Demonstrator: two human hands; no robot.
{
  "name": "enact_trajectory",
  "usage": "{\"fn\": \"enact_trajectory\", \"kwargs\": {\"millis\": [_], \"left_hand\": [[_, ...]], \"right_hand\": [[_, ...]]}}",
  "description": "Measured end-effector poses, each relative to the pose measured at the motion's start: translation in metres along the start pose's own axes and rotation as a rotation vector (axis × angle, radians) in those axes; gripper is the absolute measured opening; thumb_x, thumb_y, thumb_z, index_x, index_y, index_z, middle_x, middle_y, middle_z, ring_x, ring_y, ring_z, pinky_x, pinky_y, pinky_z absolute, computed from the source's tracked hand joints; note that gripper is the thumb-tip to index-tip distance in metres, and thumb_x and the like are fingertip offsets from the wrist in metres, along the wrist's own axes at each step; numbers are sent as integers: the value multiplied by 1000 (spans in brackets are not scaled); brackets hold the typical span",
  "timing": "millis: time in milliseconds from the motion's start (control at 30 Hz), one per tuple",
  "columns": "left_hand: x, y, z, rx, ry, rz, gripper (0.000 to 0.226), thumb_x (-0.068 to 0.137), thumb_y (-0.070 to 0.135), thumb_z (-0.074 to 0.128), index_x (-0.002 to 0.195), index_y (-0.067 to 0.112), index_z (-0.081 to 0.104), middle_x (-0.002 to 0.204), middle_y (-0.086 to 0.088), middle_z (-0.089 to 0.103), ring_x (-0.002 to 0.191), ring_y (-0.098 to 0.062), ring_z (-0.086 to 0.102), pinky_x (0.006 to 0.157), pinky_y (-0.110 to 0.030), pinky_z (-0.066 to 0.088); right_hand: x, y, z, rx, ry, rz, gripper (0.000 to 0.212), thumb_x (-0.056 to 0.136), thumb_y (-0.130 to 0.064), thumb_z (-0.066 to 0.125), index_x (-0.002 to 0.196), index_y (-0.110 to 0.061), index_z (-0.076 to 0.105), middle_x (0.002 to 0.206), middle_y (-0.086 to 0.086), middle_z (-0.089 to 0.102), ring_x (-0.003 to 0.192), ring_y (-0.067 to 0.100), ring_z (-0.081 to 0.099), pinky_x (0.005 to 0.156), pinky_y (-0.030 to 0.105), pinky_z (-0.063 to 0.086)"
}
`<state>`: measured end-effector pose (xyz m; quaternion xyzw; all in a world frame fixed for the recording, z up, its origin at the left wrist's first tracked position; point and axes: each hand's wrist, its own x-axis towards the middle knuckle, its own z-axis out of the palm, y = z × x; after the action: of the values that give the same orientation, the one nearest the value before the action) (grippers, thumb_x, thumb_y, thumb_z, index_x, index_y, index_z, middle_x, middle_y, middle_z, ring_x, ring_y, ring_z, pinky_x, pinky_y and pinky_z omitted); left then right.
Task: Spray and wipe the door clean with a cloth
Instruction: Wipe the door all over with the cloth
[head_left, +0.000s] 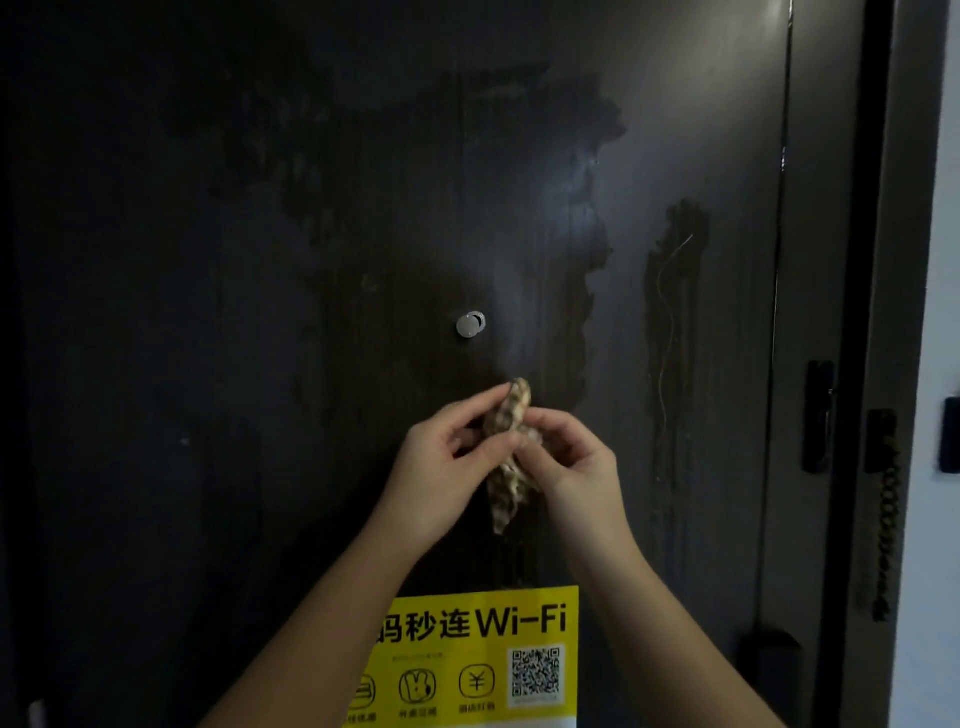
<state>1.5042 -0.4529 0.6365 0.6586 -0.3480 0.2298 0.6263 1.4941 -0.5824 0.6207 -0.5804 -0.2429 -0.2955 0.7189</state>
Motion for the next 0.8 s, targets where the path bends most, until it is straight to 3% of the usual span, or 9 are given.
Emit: {"fn": "enact_trajectory", "kwargs": {"millis": [100, 200, 367, 433, 533, 567, 633, 700, 800], "left_hand": [[0, -3, -5, 227, 201, 74, 44, 82, 3, 70, 111, 36, 64, 113, 8, 67, 101, -3, 63, 87, -15, 48], [6, 3, -29, 601, 508, 185, 42, 83, 6, 69, 121, 21, 62, 112, 10, 58, 97, -3, 57, 84, -12, 46], [29, 1, -55, 1026, 691, 230, 36, 90, 13, 58, 126, 15, 59, 107, -2, 56, 98, -13, 49, 79, -20, 41], [30, -15, -21, 986, 629, 264, 23, 92, 18, 55, 111, 14, 67, 94, -4, 59, 85, -9, 48, 70, -27, 47], [18, -42, 32, 1096, 222, 453, 21, 90, 12, 59, 107, 13, 70, 88, -5, 61, 78, -18, 53, 65, -38, 51], [25, -42, 26, 1134, 217, 489, 19, 90, 14, 59, 106, 14, 70, 88, -7, 61, 78, -22, 54, 64, -40, 51], [46, -32, 2, 1060, 462, 370, 19, 95, 29, 55, 96, 14, 68, 88, -7, 58, 79, -23, 54, 66, -41, 51], [48, -24, 6, 1050, 604, 336, 14, 94, 21, 58, 102, 14, 66, 95, -5, 54, 83, -19, 52, 67, -34, 51], [14, -52, 49, 1183, 288, 555, 19, 92, 11, 56, 106, 14, 69, 88, -6, 57, 77, -21, 51, 61, -35, 49]], "right_hand": [[2, -2, -10, -38, -95, 60, 24, 89, 2, 59, 99, -14, 73, 101, 1, 74, 96, 8, 68, 85, 22, 54], [9, -2, -36, -442, 38, -148, 29, 91, -4, 58, 110, -21, 71, 126, -10, 63, 120, -1, 53, 107, 29, 41], [13, 3, -55, -1010, -7, -130, 60, 95, -16, 52, 149, -26, 28, 157, -13, 14, 142, -1, 0, 120, 40, -2], [12, 9, -57, -1109, -60, -119, 62, 95, -18, 50, 150, -27, 23, 159, -13, 3, 142, 0, -8, 118, 42, -8], [13, 11, -64, -1147, -81, -151, 62, 94, -17, 50, 150, -29, 26, 155, -18, -4, 141, -1, -12, 117, 44, -11], [12, 11, -67, -1152, -95, -160, 62, 94, -17, 50, 149, -29, 27, 153, -20, -5, 141, -2, -12, 116, 44, -11], [13, 13, -75, -1170, -117, -180, 62, 94, -17, 50, 149, -30, 26, 154, -21, -6, 142, -3, -13, 116, 45, -13], [13, 14, -78, -1184, -142, -198, 64, 93, -17, 51, 150, -31, 24, 155, -21, -6, 143, -2, -13, 117, 47, -12], [13, 17, -82, -1190, -172, -219, 65, 93, -17, 52, 150, -31, 23, 155, -21, -8, 142, -2, -15, 116, 46, -14]]}}
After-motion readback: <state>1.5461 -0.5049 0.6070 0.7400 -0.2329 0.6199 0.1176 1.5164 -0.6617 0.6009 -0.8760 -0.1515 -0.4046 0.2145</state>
